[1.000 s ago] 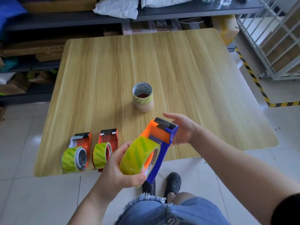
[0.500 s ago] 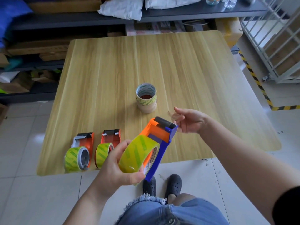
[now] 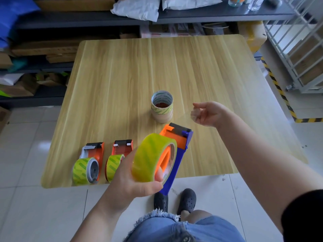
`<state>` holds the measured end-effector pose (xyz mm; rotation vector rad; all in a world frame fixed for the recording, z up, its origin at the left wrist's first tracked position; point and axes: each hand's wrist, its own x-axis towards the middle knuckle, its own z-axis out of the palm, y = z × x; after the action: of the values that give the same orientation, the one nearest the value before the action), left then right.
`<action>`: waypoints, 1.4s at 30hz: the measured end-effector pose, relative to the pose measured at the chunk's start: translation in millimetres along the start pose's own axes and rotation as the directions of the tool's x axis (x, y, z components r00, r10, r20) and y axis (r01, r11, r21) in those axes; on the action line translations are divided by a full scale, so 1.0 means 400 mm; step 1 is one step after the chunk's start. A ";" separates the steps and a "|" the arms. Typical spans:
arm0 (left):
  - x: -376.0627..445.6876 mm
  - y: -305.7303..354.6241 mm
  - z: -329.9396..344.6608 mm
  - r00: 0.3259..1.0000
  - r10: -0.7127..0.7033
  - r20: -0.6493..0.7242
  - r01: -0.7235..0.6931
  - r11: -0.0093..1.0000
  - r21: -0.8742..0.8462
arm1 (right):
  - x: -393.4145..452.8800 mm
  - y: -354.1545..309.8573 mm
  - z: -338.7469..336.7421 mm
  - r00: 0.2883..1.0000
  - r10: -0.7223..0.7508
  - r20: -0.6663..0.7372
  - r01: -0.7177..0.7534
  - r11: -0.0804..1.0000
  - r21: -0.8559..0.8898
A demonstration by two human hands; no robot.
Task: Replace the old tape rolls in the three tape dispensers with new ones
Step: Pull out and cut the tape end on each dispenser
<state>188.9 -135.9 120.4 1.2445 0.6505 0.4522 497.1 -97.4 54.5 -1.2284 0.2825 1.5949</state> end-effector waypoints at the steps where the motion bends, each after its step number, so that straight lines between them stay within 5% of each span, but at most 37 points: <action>1: -0.006 0.005 -0.006 1.000 0.015 -0.016 -0.015 1.000 -0.009 | -0.001 -0.014 -0.008 1.000 -0.008 -0.025 0.009 0.999 0.046; 6: -0.023 0.027 -0.020 0.997 0.052 0.061 -0.052 0.999 0.010 | -0.004 -0.077 -0.044 0.986 -0.090 -0.143 0.084 0.995 -0.046; 11: -0.015 0.042 -0.024 0.994 0.111 -0.015 -0.112 0.990 -0.084 | 0.012 -0.076 -0.084 0.975 -0.006 -0.221 0.026 0.996 0.087; 18: 0.053 0.079 -0.030 0.963 0.201 -0.181 -0.229 0.961 -0.152 | 0.044 0.104 -0.054 0.984 0.180 0.003 -0.166 0.905 0.392; 27: 0.093 0.072 -0.056 0.951 0.203 -0.234 -0.255 0.942 -0.218 | 0.028 0.191 -0.032 0.971 0.097 0.218 -0.225 0.677 0.701; 33: 0.095 0.066 -0.066 0.954 0.178 -0.243 -0.236 0.943 -0.236 | 0.023 0.192 -0.036 0.988 0.062 0.143 -0.150 0.619 0.771; 42: 0.094 0.060 -0.083 0.960 0.140 -0.243 -0.194 0.957 -0.215 | 0.013 0.180 -0.020 0.990 -0.124 0.073 0.035 0.698 0.715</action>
<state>195.3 -81.5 129.6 1.0323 0.6624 0.7997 442.7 -130.0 19.1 -0.5217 0.6938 1.2716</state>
